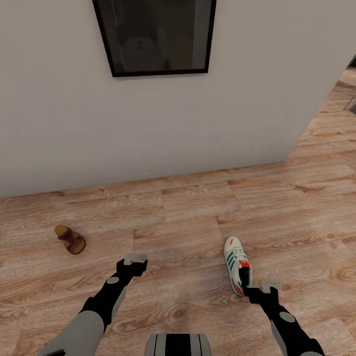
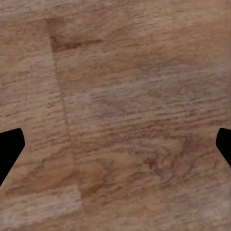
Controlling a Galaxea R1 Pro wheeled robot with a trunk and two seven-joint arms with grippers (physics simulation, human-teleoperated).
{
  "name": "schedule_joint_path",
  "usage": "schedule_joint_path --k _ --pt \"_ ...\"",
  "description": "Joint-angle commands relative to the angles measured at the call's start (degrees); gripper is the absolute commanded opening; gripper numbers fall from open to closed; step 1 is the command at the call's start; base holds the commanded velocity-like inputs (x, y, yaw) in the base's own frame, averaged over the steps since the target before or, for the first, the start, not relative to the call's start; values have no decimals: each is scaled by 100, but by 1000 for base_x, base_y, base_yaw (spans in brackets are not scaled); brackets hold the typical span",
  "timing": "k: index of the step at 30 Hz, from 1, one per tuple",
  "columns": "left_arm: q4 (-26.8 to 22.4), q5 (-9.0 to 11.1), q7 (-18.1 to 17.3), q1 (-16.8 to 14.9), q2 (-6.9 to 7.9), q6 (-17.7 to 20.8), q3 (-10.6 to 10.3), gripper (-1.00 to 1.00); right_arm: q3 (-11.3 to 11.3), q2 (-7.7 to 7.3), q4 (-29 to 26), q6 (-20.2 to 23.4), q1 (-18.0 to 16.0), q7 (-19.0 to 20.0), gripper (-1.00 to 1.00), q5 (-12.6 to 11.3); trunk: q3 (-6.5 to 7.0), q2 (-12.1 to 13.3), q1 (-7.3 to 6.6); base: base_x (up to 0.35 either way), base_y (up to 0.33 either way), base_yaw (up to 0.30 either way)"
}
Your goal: Pick up the two gym shoes and the two sandals from the corridor floor and place them onto the hallstand (shoe rack) in the corridor, making sure they are on the rack and not on the floor. Arrange them so the two gym shoes are next to each other and the two sandals are next to each other.
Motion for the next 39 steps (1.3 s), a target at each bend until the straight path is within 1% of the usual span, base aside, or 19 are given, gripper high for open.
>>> schedule_joint_path --k 1,3,5,7,11,13,14,16,20,24,28,39 --pt "-31 -48 -38 -42 -29 -18 47 100 -47 5 -211 -23 -4 42 100 44 -4 -1 -1 0 0 0" --pt "-67 -45 -39 -85 -53 -17 47 100 -47 5 -351 -21 -4 43 100 42 -4 -1 -1 0 0 0" --pt "-151 -42 -39 -195 -115 -11 46 100 -48 5 -610 -18 -4 44 100 38 -4 -1 -1 0 0 0" --pt "-163 -42 -40 -233 -140 -10 46 100 -51 2 -633 -17 -4 47 100 38 -4 -1 -1 0 0 0" --pt "-191 -46 -58 -299 -193 -40 37 100 -49 -2 -660 -17 -4 51 100 44 -93 -7 9 0 0 0" --pt "-201 -48 -71 -310 -207 -75 33 100 -46 -3 -660 -18 -4 52 100 45 -93 -7 9 0 0 0" --pt "-207 -48 -73 -312 -210 -102 32 100 -44 -3 -659 -18 -4 53 100 45 -93 -7 9 0 0 0" --pt "-235 -49 -79 -318 -217 -307 32 100 -40 -3 -656 -20 -4 53 100 46 -93 -7 9 0 0 0" --pt "-262 -50 -86 -320 -222 -516 28 100 -39 -3 -654 -23 -4 53 100 46 -93 -7 9 0 0 0" --pt "-287 -49 -141 -321 -249 -636 22 100 -43 -3 -654 -24 -4 53 100 46 -181 -12 20 0 0 0" --pt "-311 -49 -197 -321 -259 -668 21 100 -45 -1 -650 -23 -4 53 100 46 -271 -17 30 0 0 2" --pt "-370 -58 -249 -322 -259 -701 19 100 -47 6 -641 -25 -4 53 100 37 -580 -32 58 0 0 129"
